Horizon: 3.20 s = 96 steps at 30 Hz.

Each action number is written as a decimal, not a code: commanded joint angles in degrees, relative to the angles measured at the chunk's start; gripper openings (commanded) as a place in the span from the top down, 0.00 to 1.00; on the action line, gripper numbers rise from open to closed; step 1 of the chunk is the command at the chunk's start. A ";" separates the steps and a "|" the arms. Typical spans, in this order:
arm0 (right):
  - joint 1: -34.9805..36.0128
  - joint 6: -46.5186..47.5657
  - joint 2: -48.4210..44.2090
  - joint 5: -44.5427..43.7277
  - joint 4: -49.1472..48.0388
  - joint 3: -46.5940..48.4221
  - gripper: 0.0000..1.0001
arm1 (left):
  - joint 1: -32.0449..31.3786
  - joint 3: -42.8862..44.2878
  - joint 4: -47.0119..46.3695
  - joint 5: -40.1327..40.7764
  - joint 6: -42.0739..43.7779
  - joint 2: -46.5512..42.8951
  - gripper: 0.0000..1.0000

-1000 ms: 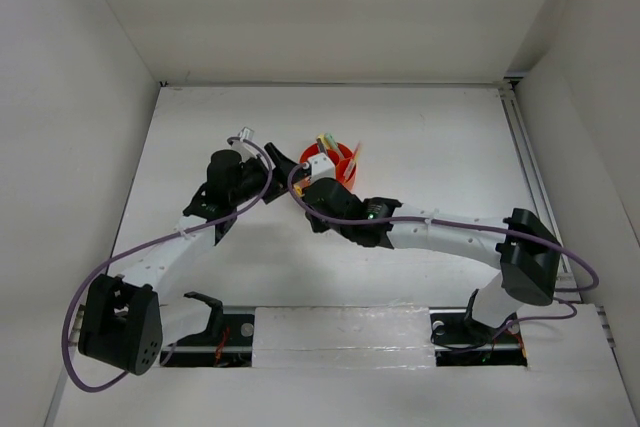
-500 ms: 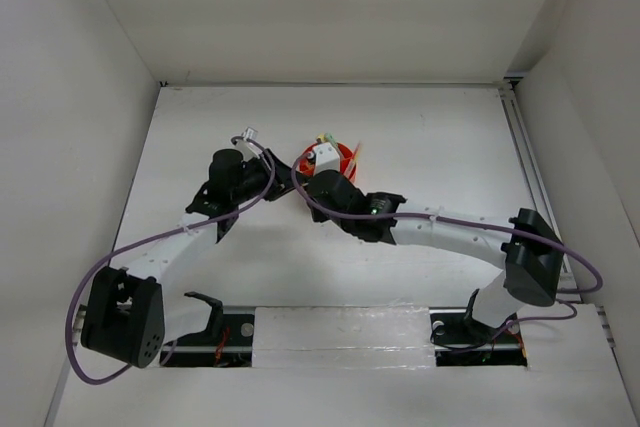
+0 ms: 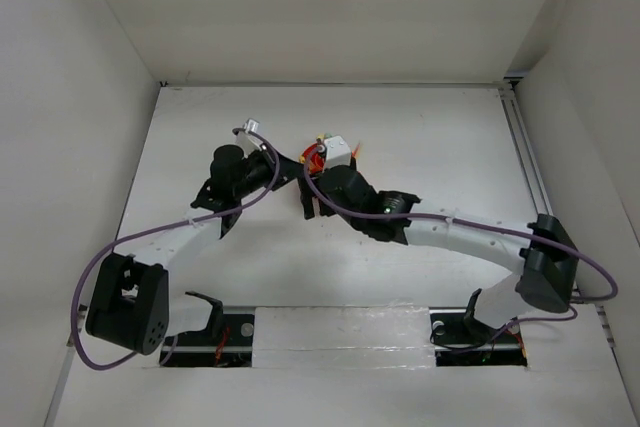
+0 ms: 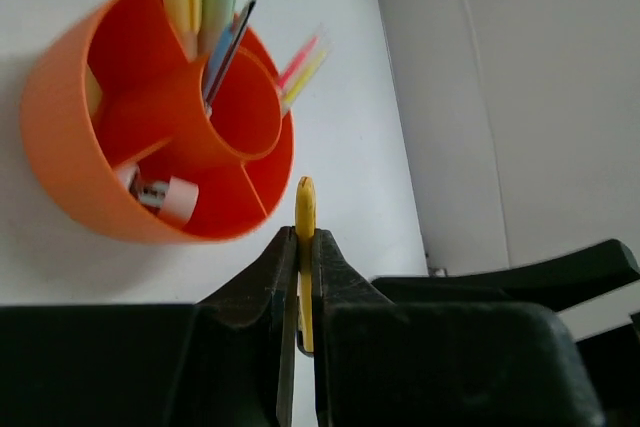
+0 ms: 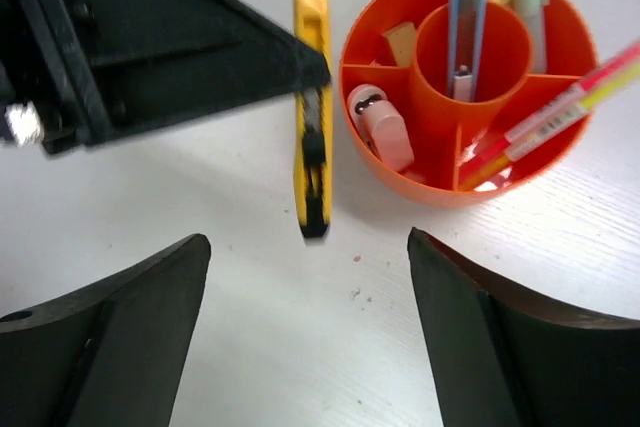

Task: Sort the stationery into containers
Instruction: Place the stationery in the storage box, then reset both arms

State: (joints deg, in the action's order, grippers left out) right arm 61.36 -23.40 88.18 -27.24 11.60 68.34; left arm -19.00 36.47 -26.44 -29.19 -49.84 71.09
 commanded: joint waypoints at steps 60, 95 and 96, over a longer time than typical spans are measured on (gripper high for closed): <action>-6.34 2.74 -38.61 -5.71 13.53 -13.42 0.01 | -11.67 13.96 -11.84 29.79 23.13 0.55 0.00; -6.34 1.69 -61.38 -10.99 46.24 1.89 0.01 | -7.80 17.85 66.07 65.83 0.71 -45.16 0.00; -6.34 1.69 -61.38 -10.99 45.54 1.37 0.01 | -7.80 17.24 66.07 65.84 0.19 -45.95 0.00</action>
